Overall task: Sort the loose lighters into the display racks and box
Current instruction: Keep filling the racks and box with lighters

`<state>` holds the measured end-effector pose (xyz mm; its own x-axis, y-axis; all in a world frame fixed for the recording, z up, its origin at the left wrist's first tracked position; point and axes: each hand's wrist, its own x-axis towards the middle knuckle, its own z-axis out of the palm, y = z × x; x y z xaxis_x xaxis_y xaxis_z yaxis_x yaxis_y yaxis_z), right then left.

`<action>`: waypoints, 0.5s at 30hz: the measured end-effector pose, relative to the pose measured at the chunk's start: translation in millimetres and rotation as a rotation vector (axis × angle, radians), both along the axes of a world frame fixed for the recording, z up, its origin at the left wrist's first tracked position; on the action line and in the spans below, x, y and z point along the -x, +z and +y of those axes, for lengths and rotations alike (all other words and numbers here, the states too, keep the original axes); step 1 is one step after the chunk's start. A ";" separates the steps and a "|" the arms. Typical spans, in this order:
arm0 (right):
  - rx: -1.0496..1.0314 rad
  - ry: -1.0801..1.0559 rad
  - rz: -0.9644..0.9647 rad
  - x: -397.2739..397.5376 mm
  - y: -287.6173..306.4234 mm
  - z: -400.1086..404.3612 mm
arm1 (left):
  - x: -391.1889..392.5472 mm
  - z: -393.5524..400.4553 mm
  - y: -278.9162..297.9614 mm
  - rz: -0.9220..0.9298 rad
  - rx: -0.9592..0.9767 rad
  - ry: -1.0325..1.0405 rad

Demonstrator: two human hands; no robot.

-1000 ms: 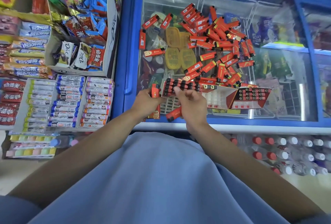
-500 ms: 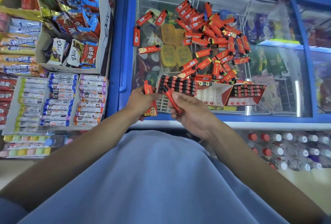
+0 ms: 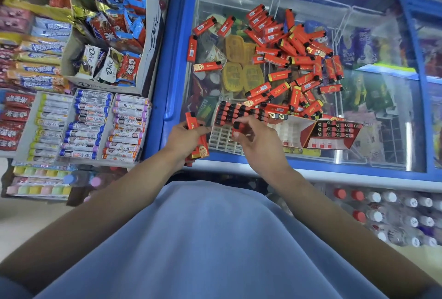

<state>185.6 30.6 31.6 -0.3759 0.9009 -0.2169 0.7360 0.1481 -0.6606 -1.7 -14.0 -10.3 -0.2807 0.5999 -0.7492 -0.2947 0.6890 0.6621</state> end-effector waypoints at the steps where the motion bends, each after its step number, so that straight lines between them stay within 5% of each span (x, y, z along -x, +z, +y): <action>1: -0.043 0.038 -0.026 0.9 -4.8 1.5 | 0.0 -1.1 0.6 -0.019 0.002 0.010; 15: -0.324 0.060 -0.177 14.3 -29.1 9.2 | 6.6 -6.8 0.1 -0.133 0.004 0.083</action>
